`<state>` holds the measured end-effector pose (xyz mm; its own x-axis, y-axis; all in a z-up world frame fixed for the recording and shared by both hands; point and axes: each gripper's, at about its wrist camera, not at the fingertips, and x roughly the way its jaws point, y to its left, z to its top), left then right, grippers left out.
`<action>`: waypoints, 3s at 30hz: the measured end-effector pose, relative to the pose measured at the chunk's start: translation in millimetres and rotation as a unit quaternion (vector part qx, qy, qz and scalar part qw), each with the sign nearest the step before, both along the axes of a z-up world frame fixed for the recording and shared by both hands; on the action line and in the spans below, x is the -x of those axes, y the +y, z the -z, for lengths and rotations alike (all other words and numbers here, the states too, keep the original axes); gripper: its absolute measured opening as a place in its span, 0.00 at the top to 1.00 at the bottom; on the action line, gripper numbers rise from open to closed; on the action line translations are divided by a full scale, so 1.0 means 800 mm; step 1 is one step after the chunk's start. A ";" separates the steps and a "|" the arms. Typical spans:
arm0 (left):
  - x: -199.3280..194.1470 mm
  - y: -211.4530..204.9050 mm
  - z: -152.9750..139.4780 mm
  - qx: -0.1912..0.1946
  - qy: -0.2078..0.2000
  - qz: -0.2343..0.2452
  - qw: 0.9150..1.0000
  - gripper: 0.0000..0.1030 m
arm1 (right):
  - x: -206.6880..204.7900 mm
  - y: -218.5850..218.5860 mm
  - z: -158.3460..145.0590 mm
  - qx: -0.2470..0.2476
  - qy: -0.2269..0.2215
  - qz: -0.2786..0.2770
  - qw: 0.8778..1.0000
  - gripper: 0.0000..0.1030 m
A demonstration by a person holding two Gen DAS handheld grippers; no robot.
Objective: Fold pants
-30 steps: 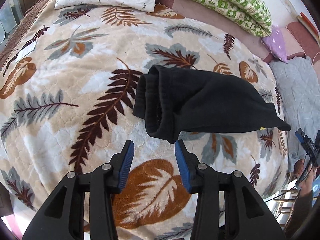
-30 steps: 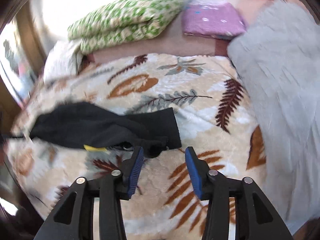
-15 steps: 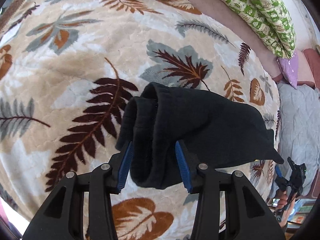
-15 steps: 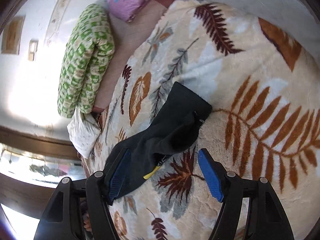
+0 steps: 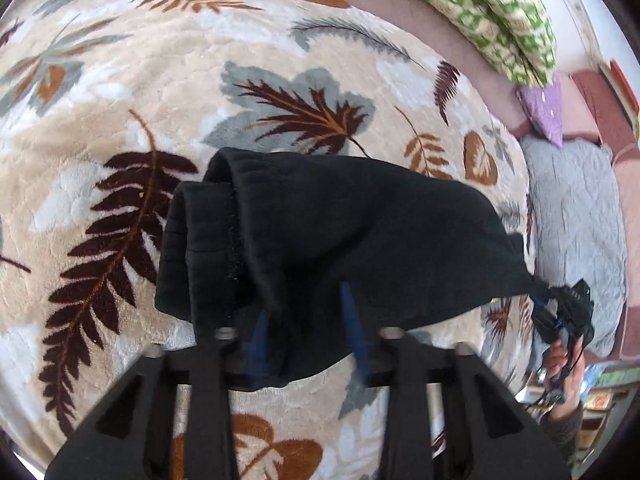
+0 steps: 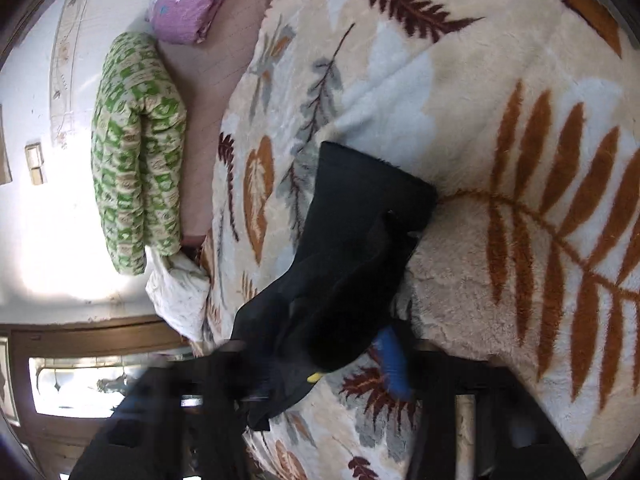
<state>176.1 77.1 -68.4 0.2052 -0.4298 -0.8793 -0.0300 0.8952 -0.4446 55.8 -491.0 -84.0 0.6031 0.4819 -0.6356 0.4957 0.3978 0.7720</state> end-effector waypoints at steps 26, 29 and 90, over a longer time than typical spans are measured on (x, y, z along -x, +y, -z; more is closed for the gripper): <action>0.002 0.044 -0.020 0.033 -0.022 -0.032 0.999 0.81 | -0.043 0.005 -0.028 0.173 -0.063 -0.042 0.982 0.88; -0.002 0.035 -0.010 0.022 -0.005 -0.020 1.000 0.69 | -0.045 0.008 -0.026 0.169 -0.062 -0.043 0.983 0.87; 0.002 0.037 0.006 -0.081 0.033 0.018 0.996 0.93 | -0.036 -0.037 -0.021 0.340 0.001 -0.096 0.935 0.98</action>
<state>174.6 106.5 -72.8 0.1317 -0.2876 -0.9487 -0.0213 0.9560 -0.2927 84.6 -520.3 -67.3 0.5452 0.0644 -0.8358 0.3667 0.8783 0.3068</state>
